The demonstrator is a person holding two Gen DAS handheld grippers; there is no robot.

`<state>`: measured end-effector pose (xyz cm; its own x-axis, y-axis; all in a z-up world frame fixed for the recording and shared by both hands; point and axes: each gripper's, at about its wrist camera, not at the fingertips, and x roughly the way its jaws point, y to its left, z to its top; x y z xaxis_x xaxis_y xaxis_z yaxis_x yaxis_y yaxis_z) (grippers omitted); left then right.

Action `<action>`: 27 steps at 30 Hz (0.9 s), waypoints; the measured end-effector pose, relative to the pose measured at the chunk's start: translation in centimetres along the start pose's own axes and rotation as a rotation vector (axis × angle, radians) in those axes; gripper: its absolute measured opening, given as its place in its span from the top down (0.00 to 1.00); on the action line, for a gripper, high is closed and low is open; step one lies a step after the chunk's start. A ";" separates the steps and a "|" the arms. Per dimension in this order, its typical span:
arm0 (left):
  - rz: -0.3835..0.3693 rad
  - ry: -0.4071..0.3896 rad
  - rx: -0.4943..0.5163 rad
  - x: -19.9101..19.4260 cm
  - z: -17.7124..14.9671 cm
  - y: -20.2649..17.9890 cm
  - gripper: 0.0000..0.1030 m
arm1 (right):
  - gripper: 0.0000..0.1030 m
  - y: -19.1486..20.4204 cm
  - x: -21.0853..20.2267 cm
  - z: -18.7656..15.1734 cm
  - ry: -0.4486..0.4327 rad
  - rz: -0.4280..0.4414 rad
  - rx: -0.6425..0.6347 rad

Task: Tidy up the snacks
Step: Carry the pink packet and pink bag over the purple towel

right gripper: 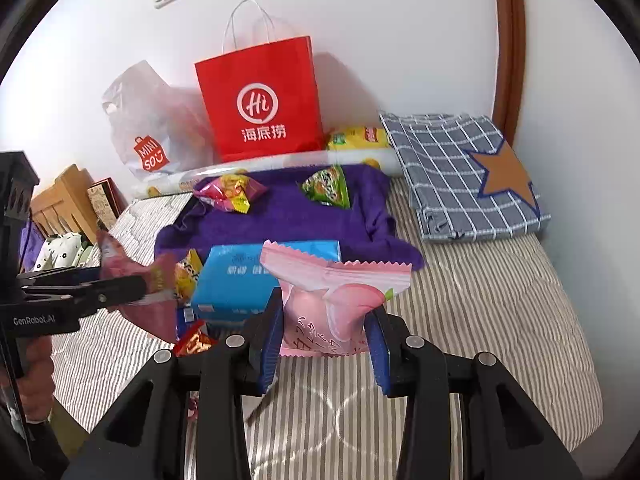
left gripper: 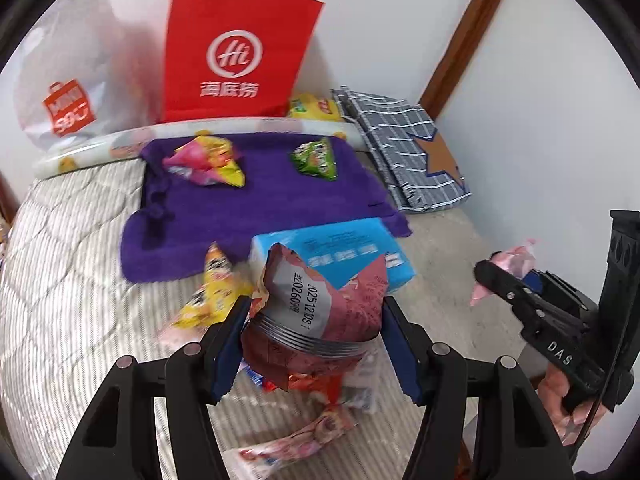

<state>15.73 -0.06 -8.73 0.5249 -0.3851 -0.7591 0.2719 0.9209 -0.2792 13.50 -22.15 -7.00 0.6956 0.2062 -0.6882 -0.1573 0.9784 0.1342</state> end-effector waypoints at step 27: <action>0.078 -0.030 -0.069 3.5 10.2 5.4 0.40 | 0.63 -0.4 7.9 10.8 -0.036 0.068 -0.034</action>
<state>27.30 2.96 -6.91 0.5666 -0.3128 -0.7624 0.1732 0.9497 -0.2609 26.57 -20.78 -4.81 0.7070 0.2735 -0.6522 -0.2287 0.9611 0.1551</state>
